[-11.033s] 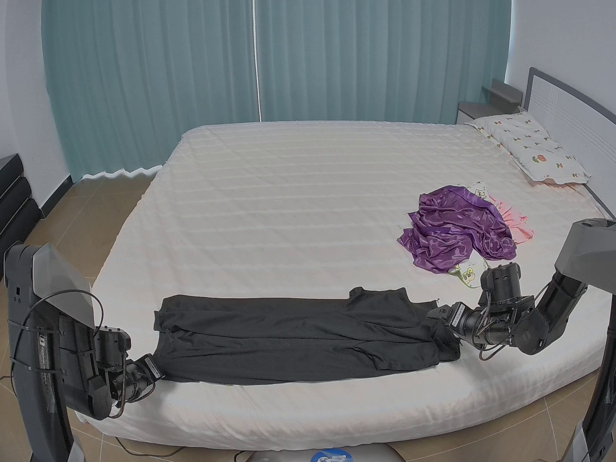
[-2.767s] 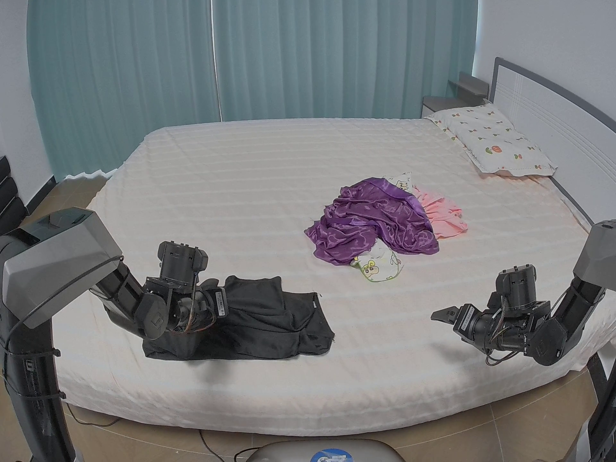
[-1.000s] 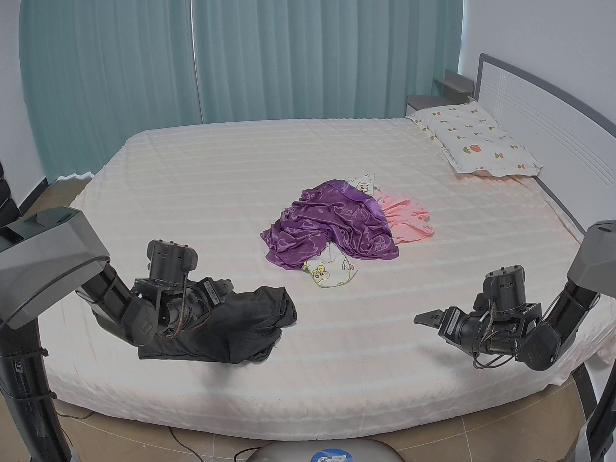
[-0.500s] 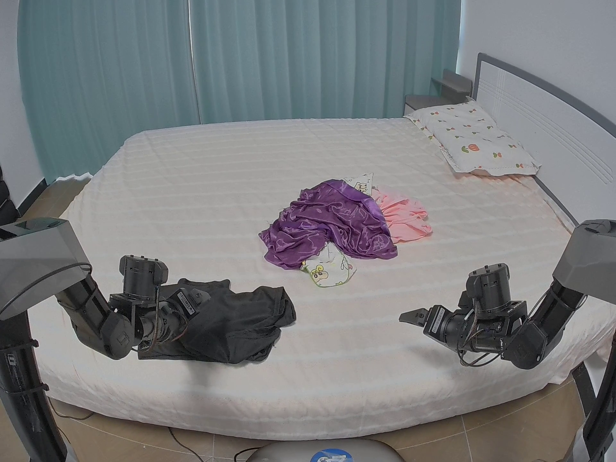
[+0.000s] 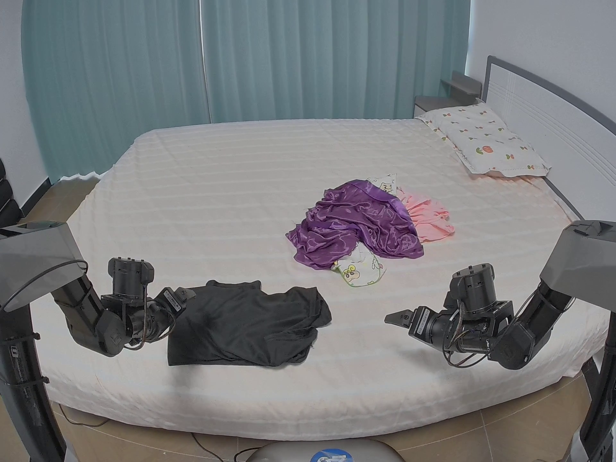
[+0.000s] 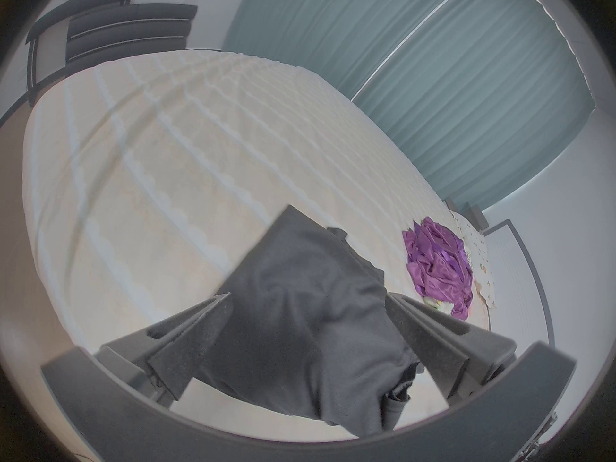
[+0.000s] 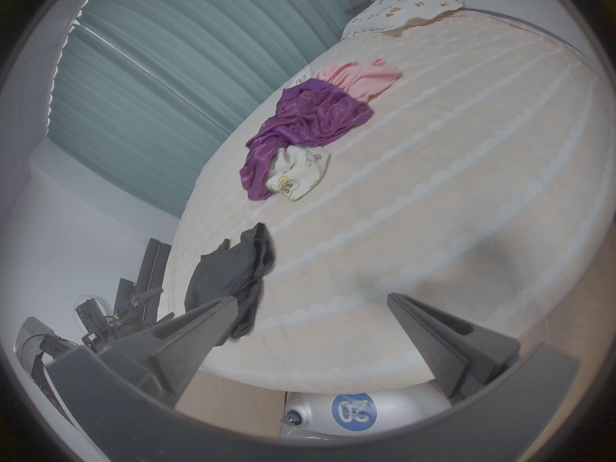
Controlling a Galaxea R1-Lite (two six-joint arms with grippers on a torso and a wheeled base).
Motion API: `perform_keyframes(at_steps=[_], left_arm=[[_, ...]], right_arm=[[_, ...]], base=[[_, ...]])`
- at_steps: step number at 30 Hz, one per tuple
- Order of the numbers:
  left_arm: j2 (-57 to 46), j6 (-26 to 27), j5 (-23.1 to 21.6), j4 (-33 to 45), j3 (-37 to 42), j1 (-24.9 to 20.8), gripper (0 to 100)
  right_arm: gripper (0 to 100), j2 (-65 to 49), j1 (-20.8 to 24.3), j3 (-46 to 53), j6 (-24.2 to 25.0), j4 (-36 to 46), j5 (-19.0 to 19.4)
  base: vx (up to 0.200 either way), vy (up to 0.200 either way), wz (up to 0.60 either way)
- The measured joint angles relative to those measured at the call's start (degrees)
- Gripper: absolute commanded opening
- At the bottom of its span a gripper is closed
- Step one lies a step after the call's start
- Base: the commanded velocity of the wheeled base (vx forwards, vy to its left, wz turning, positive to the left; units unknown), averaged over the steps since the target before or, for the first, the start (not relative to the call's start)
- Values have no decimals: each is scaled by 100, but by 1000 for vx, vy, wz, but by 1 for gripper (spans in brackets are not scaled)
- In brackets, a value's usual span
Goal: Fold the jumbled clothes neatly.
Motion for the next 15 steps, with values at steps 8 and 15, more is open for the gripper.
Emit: perform_keyframes(at_steps=[8, 15], left_arm=[[50, -7, -139, 2, 17, 227, 100], [63, -71, -252, 16, 17, 325, 100]], right_arm=[[100, 20, 57, -48, 7, 60, -12], [100, 22, 74, -50, 5, 57, -15]], base=[[0, 200, 0], [0, 200, 0]])
